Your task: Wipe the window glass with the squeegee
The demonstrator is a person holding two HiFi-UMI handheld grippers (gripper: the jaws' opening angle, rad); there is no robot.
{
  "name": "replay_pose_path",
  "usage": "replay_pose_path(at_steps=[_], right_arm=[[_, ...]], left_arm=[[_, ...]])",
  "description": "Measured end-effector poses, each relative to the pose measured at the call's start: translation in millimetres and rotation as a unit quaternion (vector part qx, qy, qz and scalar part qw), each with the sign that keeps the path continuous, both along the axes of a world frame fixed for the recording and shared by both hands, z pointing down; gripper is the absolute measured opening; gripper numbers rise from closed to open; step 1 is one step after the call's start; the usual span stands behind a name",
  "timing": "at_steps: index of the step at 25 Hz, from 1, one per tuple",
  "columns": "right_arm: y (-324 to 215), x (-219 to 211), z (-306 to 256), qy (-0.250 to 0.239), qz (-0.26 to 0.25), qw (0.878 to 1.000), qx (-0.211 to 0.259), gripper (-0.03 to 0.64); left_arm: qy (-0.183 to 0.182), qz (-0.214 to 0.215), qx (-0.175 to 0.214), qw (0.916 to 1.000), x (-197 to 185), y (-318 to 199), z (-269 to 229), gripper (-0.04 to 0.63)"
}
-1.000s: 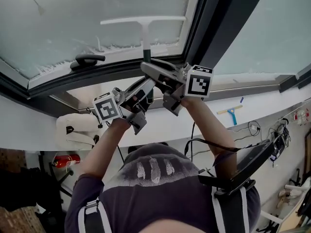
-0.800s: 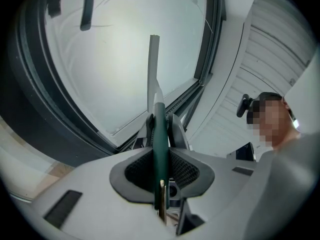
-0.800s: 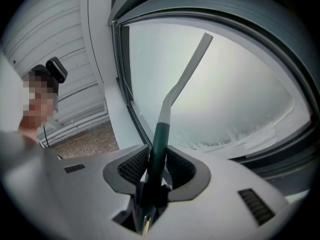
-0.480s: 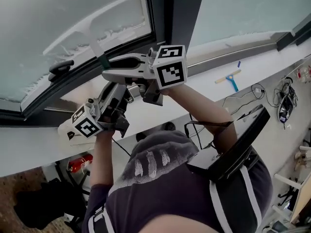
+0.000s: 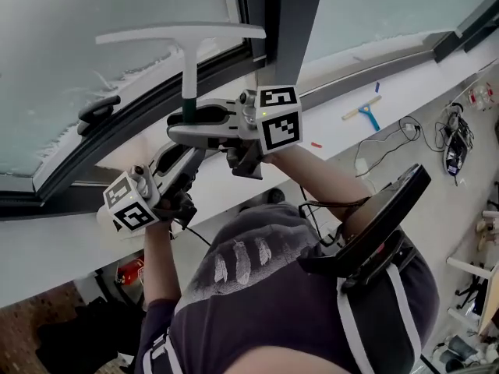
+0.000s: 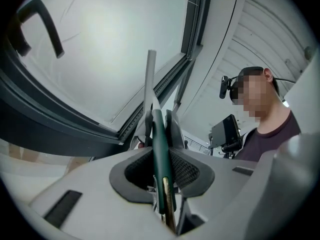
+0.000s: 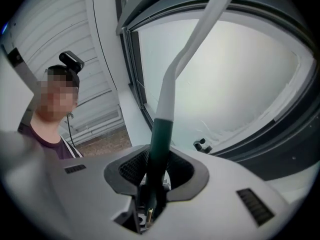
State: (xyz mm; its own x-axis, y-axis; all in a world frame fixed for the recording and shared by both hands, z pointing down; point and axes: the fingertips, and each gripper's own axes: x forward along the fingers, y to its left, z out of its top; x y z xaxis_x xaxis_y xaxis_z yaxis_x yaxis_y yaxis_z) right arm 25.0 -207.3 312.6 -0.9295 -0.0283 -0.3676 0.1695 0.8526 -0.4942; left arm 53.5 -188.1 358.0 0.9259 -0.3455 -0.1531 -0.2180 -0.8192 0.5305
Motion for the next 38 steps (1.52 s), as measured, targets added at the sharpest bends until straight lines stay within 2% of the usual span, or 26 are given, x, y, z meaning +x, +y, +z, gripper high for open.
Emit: replay_pose_path(at_steps=[4,9,14,16,20,23,26,29,32,35,38], right_arm=[[4.0,-13.1,2.5,0.013,0.029,0.999,0.007,0.078],[8.5,-29.1,19.9,0.052,0.057,0.997,-0.007,0.075],[15.5,-31.0,34.7,0.086,0.087,0.992,-0.016,0.075],[18.4,-26.0,36.2,0.096,0.099,0.990,-0.011,0.075],[19.3,-1.6,23.9,0.078,0.126,0.989,0.008,0.075],[11.8,31.2,17.2,0.062,0.148,0.987,0.006,0.075],[4.9,70.6,26.5,0.082,0.160,0.984,-0.001,0.074],[5.0,94.3,39.7,0.118,0.159,0.980,0.011,0.074],[1.8,109.0,49.4,0.132,0.156,0.979,0.013,0.072],[-1.9,156.4,49.9,0.122,0.156,0.980,0.008,0.072],[-3.7,201.3,53.3,0.130,0.158,0.979,0.009,0.072]], left_arm=[[0.025,0.006,-0.001,0.9997,-18.4,2.9,2.0,0.093],[0.031,0.018,-0.008,0.9993,-33.6,9.7,17.1,0.093],[0.036,0.048,-0.009,0.9981,-34.5,18.7,30.1,0.092],[0.032,0.052,0.007,0.9981,-30.0,22.0,30.8,0.092],[-0.011,0.012,0.090,0.9958,-24.8,27.3,29.8,0.097],[-0.034,-0.016,0.114,0.9928,-20.3,25.4,34.7,0.097],[-0.048,-0.038,0.115,0.9914,-4.1,17.6,39.0,0.097],[-0.076,-0.036,0.117,0.9895,18.7,14.4,48.3,0.097],[-0.106,-0.028,0.116,0.9871,34.3,12.5,62.6,0.097],[-0.133,-0.037,0.099,0.9854,70.4,5.4,79.4,0.097],[-0.169,-0.073,0.070,0.9804,86.6,-12.3,105.8,0.097]])
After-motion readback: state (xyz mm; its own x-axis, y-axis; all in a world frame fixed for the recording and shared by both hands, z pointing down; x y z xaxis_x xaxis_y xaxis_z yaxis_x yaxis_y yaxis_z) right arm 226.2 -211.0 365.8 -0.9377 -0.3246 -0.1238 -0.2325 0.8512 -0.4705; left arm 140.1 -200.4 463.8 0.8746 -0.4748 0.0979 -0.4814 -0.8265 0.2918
